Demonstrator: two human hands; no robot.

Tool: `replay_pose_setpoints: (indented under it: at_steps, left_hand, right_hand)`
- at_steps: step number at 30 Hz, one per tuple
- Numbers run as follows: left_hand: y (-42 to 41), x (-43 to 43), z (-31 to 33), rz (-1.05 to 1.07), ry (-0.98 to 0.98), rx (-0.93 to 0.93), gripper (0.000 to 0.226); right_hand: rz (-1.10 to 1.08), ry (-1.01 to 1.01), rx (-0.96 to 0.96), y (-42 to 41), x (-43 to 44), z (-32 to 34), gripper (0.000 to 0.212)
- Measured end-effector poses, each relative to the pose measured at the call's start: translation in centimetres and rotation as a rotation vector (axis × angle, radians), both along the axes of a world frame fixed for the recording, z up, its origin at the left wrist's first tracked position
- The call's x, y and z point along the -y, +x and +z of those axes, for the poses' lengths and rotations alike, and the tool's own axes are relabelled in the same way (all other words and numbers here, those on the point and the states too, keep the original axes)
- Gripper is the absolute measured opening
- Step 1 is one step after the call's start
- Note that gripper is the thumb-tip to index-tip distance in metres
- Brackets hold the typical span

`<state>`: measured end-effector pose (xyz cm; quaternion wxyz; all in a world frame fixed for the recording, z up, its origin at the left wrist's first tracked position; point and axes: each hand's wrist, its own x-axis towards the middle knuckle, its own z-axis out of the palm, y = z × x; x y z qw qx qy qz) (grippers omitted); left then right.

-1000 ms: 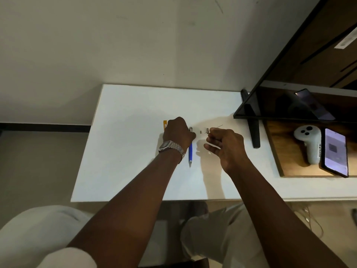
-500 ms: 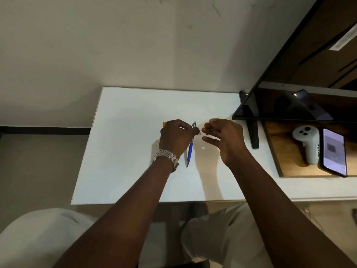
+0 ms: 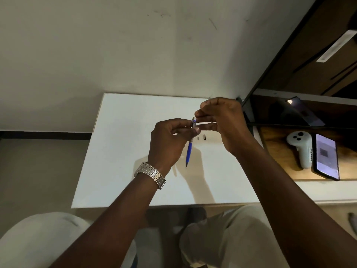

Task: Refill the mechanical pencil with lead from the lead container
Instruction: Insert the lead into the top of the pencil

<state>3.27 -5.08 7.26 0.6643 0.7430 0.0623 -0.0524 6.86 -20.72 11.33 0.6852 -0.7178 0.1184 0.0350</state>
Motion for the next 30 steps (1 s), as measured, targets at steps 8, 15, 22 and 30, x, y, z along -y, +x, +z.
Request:
replay_pose_setpoints:
  at_steps: [8,15,22,30]
  left_hand:
    - [0.0,-1.2,2.0,0.041,0.007,0.13,0.013]
    - [0.0,-1.9,2.4,0.085,0.01,0.196,0.016]
    - [0.2,-1.8,2.7,0.095,0.003,0.202,0.017]
    - [0.3,-1.8,2.7,0.095,-0.002,0.198,0.016]
  right_hand:
    - [0.099,-0.194,0.172,-0.5,-1.3,3.4,0.015]
    - [0.167,-0.308,0.292,-0.9,-2.1,4.9,0.008]
    - [0.152,-0.466,0.366,-0.6,-2.4,5.0,0.008]
    - [0.134,-0.501,0.362,-0.6,-2.4,4.9,0.008]
